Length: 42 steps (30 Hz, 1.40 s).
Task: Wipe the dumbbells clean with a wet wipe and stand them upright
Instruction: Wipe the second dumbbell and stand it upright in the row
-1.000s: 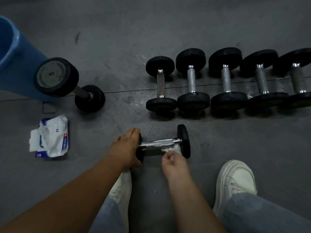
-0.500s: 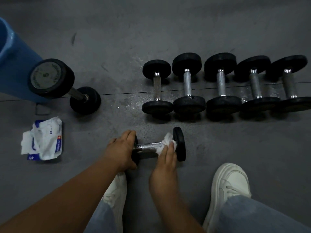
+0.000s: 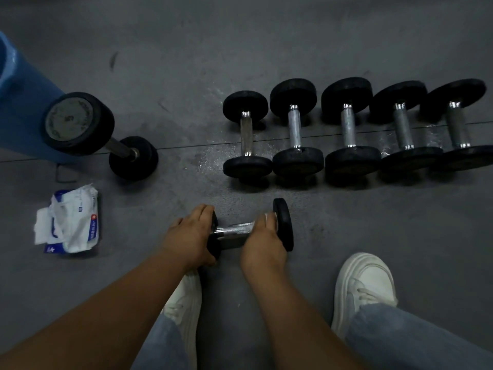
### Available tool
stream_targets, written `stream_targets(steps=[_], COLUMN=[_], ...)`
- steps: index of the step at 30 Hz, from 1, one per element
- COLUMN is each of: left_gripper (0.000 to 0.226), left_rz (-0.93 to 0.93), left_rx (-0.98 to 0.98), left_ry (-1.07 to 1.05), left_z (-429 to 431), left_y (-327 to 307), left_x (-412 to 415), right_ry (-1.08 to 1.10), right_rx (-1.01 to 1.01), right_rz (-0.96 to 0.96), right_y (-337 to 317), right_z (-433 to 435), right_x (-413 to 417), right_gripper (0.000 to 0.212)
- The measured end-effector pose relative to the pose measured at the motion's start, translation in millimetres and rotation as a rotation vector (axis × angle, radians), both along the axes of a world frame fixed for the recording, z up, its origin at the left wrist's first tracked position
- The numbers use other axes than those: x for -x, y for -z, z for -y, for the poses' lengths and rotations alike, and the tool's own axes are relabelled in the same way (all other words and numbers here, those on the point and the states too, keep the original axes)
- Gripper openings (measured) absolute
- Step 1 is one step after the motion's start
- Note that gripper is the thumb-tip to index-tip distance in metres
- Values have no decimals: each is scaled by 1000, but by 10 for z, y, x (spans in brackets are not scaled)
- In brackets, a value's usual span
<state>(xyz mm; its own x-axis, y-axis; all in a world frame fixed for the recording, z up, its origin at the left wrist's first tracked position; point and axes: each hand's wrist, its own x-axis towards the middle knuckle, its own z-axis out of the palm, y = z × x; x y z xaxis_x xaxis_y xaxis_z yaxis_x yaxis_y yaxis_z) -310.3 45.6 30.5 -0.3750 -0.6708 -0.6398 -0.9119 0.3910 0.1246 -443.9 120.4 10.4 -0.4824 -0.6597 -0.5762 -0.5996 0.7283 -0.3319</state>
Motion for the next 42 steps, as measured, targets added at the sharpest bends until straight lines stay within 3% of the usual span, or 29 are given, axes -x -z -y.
stream_targets(steps=[5,11,14,16,19,20,22,25,27,28,31,33,35,37,40,42], left_gripper=[122,121,122,122,122,122,123,125,126,126,125,122,117,119,124,121], left_rz=[-2,0,8,11,5,5,7,4,7,10,4,-17,-42,-36,-19,-22], left_rx=[-7,-6,-13,-21,-18,-19,-24,-23,-27,-28,-27,-28,-14,-9,-24,-23], left_ry=[-7,-13,-15,-17,-5,-9,-15,-9,-1,2,4,-2,-10,-9,-2,-2], left_z=[11,3,16,36,47,43,37,52,65,70,77,57,37,37,62,58], left_y=[-34,-45,-48,-36,-23,-25,-24,-7,-6,-6,7,21,28,36,60,67], left_x=[19,16,27,23,18,12,11,6,5,4,-9,-17,-25,-27,-36,-37], right_ry=[-92,3,104,475,1516,1769,1935,1898,1895,1816,1700,1436,1094,913,489,0], right_rx=[126,78,333,483,452,404,355,367,370,358,592,633,552,528,381,371], right_rz=[32,15,215,444,988,1153,1385,1455,1415,1281,1217,1209,1031,860,414,178], right_y=[38,102,104,72,122,143,213,188,129,51,-88,-226,-320,-147,141,173], right_z=[-309,34,-200,-290,-363,-381,-355,-102,-3,19,-54,30,152,194,18,-114], right_x=[-45,26,17,-48,-184,-224,-216,-64,-4,6,-165,-291,-276,-174,-249,-417], right_gripper=[76,47,47,39,25,21,21,15,9,17,24,29,38,42,37,46])
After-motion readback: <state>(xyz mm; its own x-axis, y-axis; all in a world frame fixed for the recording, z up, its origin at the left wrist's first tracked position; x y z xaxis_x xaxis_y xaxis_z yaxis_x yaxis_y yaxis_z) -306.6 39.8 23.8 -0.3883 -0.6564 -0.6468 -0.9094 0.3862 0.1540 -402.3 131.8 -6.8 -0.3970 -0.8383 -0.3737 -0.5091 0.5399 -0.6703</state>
